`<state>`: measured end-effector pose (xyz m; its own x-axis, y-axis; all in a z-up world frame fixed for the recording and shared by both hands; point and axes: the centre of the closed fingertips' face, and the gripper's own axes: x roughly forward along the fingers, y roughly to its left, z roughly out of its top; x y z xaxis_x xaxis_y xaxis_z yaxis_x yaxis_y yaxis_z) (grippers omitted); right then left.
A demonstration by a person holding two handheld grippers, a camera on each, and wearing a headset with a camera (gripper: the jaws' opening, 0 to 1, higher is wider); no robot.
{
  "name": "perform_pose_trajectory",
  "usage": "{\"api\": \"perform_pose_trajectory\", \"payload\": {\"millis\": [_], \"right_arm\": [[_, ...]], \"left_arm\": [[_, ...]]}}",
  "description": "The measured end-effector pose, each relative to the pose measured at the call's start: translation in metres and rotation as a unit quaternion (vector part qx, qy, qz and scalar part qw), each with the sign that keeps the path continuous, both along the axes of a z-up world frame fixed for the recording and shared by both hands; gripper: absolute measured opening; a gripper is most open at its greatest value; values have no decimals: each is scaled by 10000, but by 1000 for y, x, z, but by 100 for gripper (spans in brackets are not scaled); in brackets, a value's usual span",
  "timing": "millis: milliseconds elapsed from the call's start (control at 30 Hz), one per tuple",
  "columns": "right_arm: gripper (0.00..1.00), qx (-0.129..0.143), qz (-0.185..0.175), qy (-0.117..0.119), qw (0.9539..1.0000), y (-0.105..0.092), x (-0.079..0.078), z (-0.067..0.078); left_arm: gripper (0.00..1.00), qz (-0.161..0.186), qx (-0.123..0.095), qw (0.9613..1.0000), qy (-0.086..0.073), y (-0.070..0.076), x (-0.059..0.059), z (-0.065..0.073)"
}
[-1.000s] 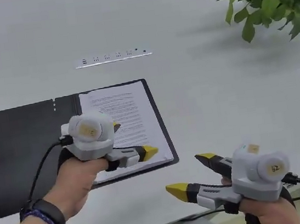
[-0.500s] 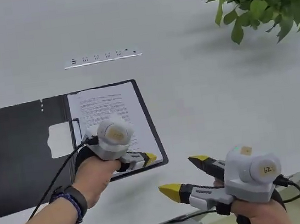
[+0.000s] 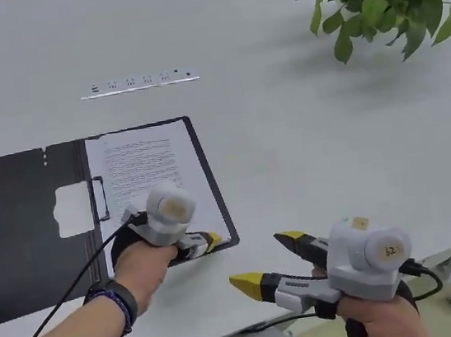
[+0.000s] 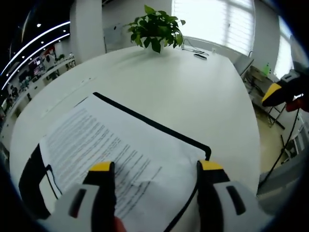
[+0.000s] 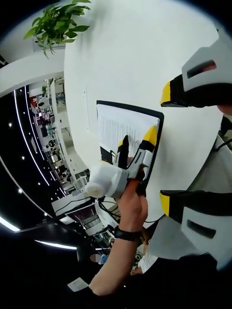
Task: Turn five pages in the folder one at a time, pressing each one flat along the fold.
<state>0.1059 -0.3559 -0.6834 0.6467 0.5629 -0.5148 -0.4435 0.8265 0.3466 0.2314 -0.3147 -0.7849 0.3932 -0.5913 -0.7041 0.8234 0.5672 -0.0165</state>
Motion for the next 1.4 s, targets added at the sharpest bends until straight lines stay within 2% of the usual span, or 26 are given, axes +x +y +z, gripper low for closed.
{"api": "perform_pose_trajectory", "payload": {"millis": [167, 300, 367, 667, 867, 1000, 1100, 1200, 1300, 1400], "right_arm": [[69, -31, 84, 27, 10000, 2, -1, -2], [68, 30, 120, 48, 9999, 5, 5, -4], [68, 68, 117, 38, 9999, 5, 9, -4], [64, 412, 27, -35, 9991, 13, 49, -1], [61, 674, -72, -11, 9977, 17, 76, -8], [58, 874, -155, 64, 9960, 20, 94, -19], [57, 1015, -209, 254, 9943, 24, 108, -32], [57, 1145, -214, 285, 9928, 28, 119, -35], [56, 1191, -227, 386, 9919, 31, 128, -44], [56, 1348, -351, 530, 9888, 34, 135, -54]], "left_arm": [[66, -37, -25, 10000, 17, 2, 1, 1], [56, 257, -258, 9992, 144, 8, 5, 4], [54, 281, -302, 9990, 159, 10, 6, 4], [46, 450, -454, 9978, 183, 18, 0, 5], [44, 532, -549, 9968, 212, 22, -1, 5], [42, 568, -602, 9963, 230, 24, -3, 5], [41, 587, -623, 9961, 233, 25, -5, 6], [39, 588, -622, 9961, 225, 28, -6, 6], [37, 666, -686, 9951, 250, 31, -4, 6], [37, 679, -699, 9949, 251, 31, -5, 6]]}}
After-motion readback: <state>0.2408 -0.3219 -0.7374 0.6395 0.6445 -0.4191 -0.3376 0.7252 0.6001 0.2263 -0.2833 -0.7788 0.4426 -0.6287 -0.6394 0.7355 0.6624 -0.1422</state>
